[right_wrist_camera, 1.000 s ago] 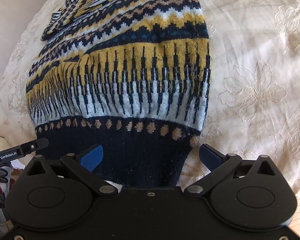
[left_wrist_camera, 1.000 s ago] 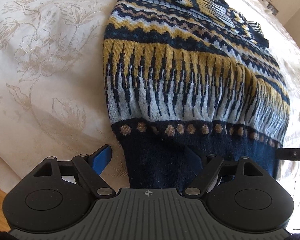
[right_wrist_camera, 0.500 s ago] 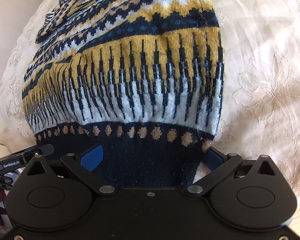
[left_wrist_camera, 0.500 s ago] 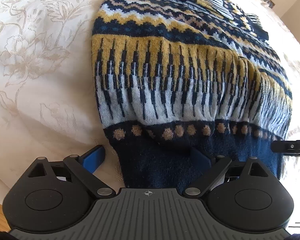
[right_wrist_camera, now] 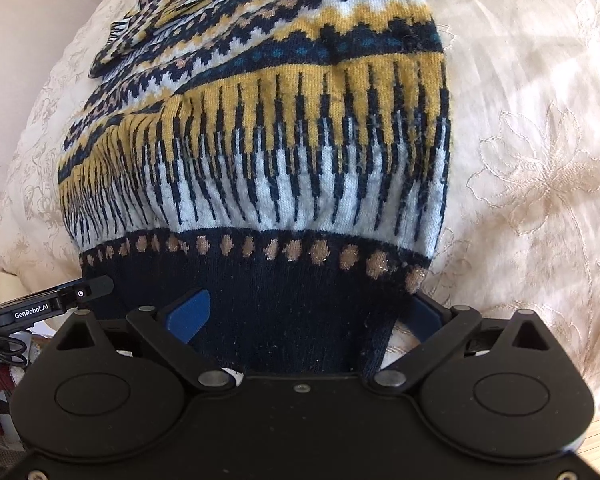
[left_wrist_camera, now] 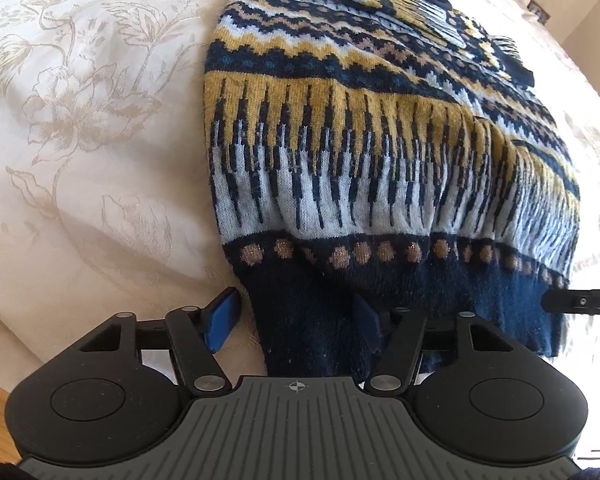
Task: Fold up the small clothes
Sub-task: 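Grasp the navy ribbed hem with both grippers, then lift the hem with both grippers and carry it over toward the collar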
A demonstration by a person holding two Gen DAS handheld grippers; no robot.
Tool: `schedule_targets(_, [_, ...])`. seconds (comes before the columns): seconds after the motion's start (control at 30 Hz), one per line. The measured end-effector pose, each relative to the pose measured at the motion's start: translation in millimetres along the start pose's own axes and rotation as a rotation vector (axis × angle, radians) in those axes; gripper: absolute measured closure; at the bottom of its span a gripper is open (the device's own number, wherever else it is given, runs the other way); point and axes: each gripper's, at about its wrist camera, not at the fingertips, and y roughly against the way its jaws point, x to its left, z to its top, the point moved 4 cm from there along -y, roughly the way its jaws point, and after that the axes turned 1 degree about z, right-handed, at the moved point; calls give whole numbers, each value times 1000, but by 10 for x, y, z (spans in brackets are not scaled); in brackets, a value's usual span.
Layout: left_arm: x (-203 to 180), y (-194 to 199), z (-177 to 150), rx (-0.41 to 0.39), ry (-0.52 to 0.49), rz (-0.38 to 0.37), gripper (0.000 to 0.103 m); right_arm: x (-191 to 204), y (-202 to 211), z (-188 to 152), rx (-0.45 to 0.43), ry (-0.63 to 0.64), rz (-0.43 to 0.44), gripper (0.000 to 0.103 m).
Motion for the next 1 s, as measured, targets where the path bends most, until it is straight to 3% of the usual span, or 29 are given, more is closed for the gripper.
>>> schedule_targets(0.17, [-25, 51, -74, -12, 6, -5, 52, 12, 71, -60, -23, 7, 18, 17])
schedule_targets(0.43, [-64, 49, -90, -21, 25, -23, 61, -69, 139, -117, -41, -35, 15, 48])
schedule_targets(0.5, [-64, 43, -89, -15, 24, -29, 74, -103, 149, -117, -39, -45, -8, 64])
schedule_targets(0.53, [-61, 43, -95, -10, 25, -31, 86, -124, 152, -120, -36, -52, -15, 70])
schedule_targets(0.57, [-57, 54, -103, -13, 29, -35, 89, -147, 152, -128, -30, -63, -18, 84])
schedule_targets(0.6, [-57, 69, -109, -20, 33, -38, 91, -169, 155, -140, -27, -75, -13, 88])
schedule_targets(1.0, [-36, 757, 76, -187, 141, -129, 96, -67, 718, -65, -191, -122, 128, 91])
